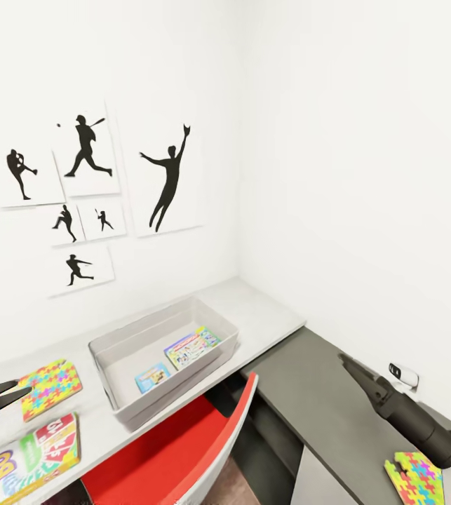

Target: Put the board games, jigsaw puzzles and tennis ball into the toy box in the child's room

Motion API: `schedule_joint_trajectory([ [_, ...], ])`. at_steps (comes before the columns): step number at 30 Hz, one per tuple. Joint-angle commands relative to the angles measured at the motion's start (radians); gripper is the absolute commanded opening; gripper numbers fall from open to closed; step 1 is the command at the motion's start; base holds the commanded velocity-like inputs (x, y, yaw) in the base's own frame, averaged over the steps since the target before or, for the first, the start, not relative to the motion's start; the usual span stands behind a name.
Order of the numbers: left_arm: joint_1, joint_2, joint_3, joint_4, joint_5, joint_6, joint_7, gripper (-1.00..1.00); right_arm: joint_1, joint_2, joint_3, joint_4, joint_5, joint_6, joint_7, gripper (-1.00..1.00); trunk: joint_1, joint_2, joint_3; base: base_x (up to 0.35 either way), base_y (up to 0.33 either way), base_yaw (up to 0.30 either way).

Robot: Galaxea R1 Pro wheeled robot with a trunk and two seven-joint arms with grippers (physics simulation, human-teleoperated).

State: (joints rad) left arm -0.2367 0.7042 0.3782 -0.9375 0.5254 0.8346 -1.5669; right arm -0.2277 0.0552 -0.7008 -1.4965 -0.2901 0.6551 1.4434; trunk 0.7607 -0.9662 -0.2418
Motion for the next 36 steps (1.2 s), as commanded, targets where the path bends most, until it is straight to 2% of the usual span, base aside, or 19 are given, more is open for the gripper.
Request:
schedule_joint_trajectory([
  [1,-0.001,0.000,-0.001,0.000,0.000,0.011,-0.004,1.00,-0.001,0.001,-0.001,-0.001,0.000,0.010,0.003,1.00,0.000,-0.001,0.000,-0.127,0.000,0.210],
  [17,-0.001,0.001,-0.001,0.000,0.001,0.011,-0.004,1.00,-0.001,0.002,0.002,-0.002,0.000,0.009,0.002,1.00,0.000,-0.001,0.016,-0.041,0.000,0.204],
  [36,-0.001,0.000,-0.001,0.000,0.000,0.011,-0.004,1.00,-0.001,0.005,0.006,-0.002,0.000,0.007,-0.005,1.00,0.000,-0.001,0.016,-0.096,0.000,0.017],
])
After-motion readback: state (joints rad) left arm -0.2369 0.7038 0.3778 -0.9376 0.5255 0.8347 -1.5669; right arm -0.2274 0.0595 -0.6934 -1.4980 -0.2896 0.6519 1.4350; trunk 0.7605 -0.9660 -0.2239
